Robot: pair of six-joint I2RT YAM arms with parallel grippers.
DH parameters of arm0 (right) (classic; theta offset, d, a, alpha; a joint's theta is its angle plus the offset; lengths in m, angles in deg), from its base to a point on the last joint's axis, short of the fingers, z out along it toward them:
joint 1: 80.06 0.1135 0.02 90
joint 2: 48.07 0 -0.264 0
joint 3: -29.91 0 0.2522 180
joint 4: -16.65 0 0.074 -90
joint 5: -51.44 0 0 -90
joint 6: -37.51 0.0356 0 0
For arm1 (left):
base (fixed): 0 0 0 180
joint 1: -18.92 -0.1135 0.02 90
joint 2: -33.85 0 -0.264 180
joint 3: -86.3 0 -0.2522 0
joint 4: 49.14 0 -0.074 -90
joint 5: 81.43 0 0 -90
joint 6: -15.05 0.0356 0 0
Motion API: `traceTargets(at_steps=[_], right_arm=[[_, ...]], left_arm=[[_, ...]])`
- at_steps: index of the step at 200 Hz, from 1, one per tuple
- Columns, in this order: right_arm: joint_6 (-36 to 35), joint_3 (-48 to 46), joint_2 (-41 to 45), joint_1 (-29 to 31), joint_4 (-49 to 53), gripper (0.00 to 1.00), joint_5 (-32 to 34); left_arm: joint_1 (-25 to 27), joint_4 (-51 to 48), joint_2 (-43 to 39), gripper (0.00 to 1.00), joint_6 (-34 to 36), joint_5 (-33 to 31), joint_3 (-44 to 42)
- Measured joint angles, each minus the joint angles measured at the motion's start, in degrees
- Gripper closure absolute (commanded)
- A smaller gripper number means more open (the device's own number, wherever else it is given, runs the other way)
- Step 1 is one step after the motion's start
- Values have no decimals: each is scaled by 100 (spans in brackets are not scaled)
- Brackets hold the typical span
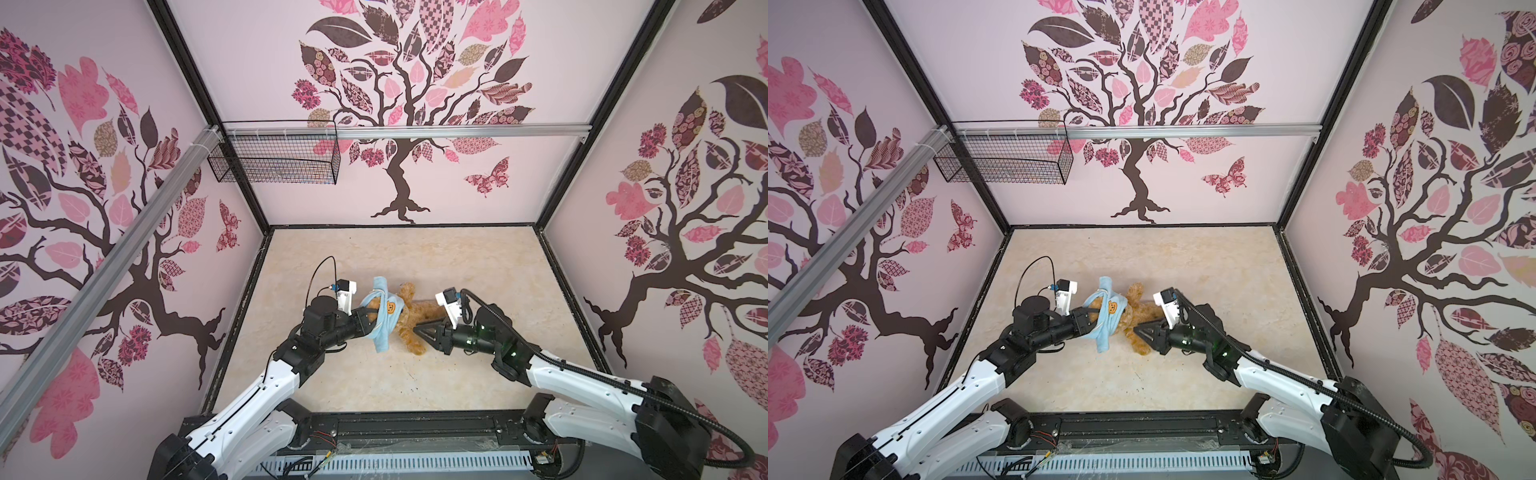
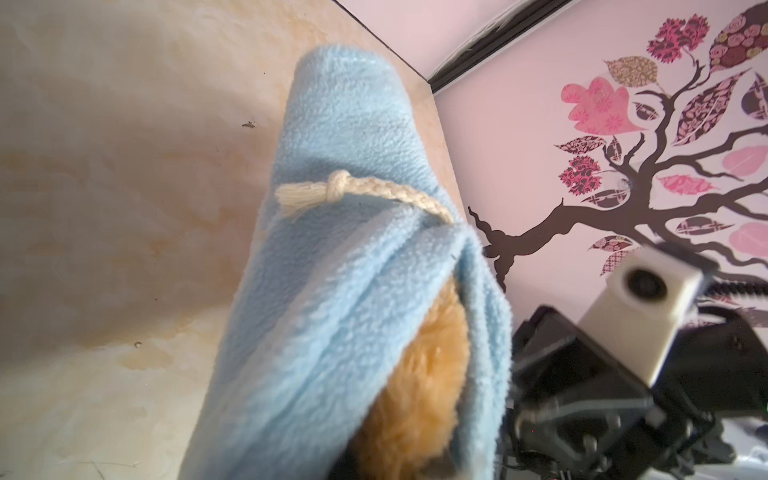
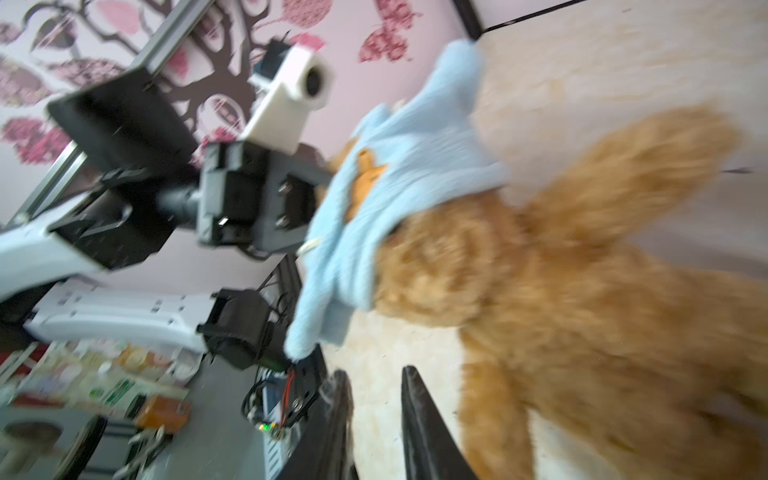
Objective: Dress the teddy bear
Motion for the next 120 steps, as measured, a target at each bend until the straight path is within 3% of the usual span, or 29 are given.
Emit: traceTargets(at_steps=[58, 120], right_arm=[[-258, -103, -1189, 490, -1097, 78, 96], [-260, 179, -1976, 551, -1912, 74, 234]], left_arm=[[0, 44, 229, 100, -925, 323, 2], [2, 118, 313, 100, -1314, 490, 2]])
